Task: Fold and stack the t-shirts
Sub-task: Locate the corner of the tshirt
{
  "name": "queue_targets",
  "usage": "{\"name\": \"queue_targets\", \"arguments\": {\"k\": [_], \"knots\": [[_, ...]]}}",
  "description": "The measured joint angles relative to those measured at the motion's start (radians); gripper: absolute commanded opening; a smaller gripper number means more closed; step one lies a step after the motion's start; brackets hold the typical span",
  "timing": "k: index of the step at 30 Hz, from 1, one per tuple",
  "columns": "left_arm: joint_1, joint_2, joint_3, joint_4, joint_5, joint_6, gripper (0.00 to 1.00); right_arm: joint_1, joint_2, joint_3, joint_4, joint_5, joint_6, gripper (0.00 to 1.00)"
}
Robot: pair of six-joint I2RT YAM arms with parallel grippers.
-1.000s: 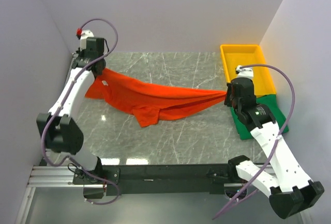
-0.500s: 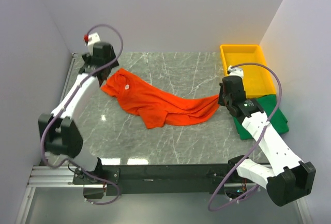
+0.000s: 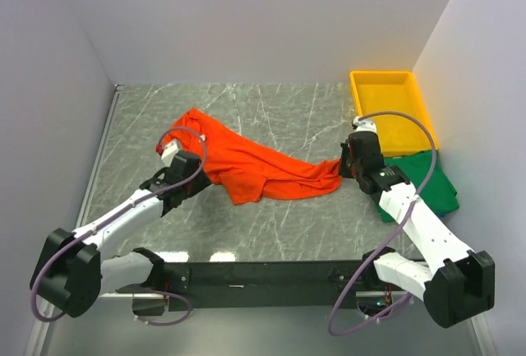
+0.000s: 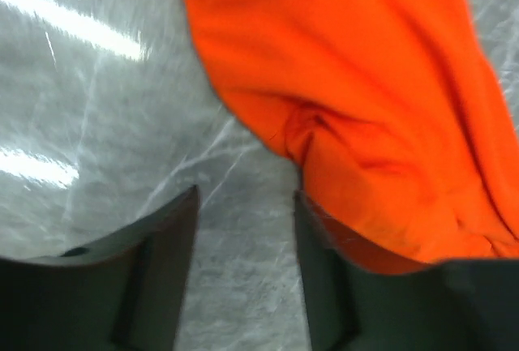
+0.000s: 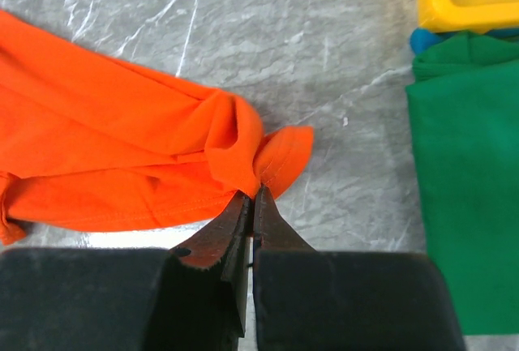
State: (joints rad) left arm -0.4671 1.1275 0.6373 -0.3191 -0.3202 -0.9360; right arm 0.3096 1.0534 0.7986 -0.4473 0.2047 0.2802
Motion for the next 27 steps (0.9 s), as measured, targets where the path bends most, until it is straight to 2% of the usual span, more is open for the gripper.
{"name": "queue_targets", "arguments": {"k": [4,9,16,23,26,27], "knots": [[-0.006,0.055,-0.059,0.055,0.013,-0.087,0.49,0.0,0.0,-0.02,0.014,-0.016,0.0,0.0],[-0.006,0.134,-0.061,0.145,0.009,-0.156,0.49,0.0,-0.018,-0.032,0.031,-0.023,0.0,0.0],[-0.006,0.277,-0.043,0.216,0.007,-0.2,0.47,0.0,-0.029,-0.057,0.05,-0.037,0.0,0.0],[-0.006,0.356,-0.005,0.3,0.004,-0.22,0.42,0.0,-0.028,-0.07,0.061,-0.049,0.0,0.0],[-0.006,0.387,0.014,0.316,0.002,-0.231,0.35,0.0,-0.028,-0.07,0.067,-0.05,0.0,0.0],[-0.006,0.397,0.021,0.319,0.0,-0.235,0.21,0.0,-0.028,-0.07,0.067,-0.051,0.0,0.0]]}}
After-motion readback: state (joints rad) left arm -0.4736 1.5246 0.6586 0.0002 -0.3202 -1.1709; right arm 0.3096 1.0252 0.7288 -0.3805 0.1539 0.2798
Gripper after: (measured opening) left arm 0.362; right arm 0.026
